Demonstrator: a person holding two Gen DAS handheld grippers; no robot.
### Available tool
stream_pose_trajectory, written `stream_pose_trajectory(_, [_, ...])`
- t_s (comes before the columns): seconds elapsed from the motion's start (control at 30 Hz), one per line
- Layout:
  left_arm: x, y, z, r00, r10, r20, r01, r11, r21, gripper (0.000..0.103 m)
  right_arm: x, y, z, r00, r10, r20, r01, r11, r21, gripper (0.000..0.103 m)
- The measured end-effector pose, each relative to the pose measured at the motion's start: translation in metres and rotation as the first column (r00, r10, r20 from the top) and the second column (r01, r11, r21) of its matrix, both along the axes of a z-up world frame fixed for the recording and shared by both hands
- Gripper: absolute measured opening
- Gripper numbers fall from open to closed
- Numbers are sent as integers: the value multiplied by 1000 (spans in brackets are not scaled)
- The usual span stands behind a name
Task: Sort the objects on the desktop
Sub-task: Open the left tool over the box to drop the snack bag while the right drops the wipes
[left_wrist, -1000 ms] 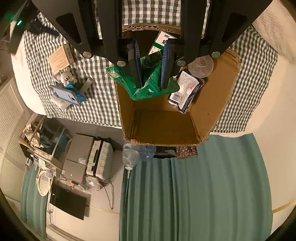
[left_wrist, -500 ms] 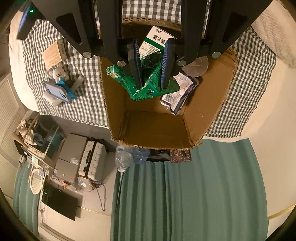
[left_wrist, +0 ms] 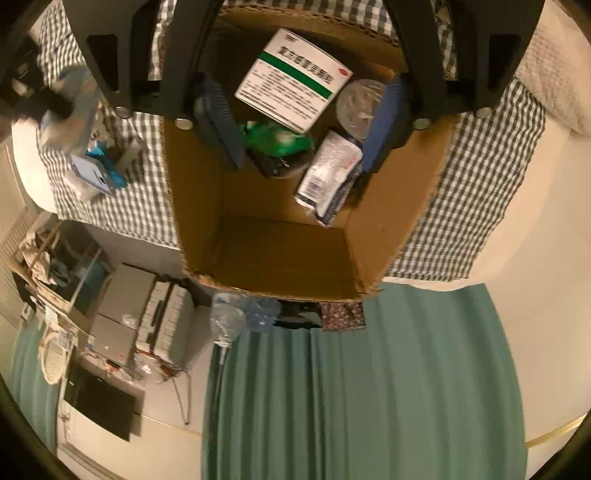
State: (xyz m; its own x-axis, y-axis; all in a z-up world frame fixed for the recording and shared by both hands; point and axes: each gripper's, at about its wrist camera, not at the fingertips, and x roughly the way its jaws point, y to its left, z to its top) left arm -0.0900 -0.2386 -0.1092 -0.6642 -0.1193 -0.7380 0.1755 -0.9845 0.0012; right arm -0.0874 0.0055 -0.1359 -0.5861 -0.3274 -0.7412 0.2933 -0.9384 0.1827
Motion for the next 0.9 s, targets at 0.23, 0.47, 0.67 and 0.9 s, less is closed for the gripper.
stream_pose_trajectory(0.23, [-1,-22,-3,999,41,-7,-41,999,17,92,-34,-44,39,991,79,-112,-82,996,-22,26])
stream_pose_trajectory(0.47, [-6,-36,-9,997,71,-5,-71,997,2,97,-57,-100,41,973,167,-158,-171,985,-16,27])
stream_pose_trajectory(0.67, [-6,-40,-10,998,64,4,-64,998,-25,97,-75,-120,34,964,173,-200,-179,984,-14,41])
stream_pose_trajectory(0.9, [1,-35,3,998,51,-19,-52,997,-55,97,-73,-108,46,961,106,-257,-126,990,-65,67])
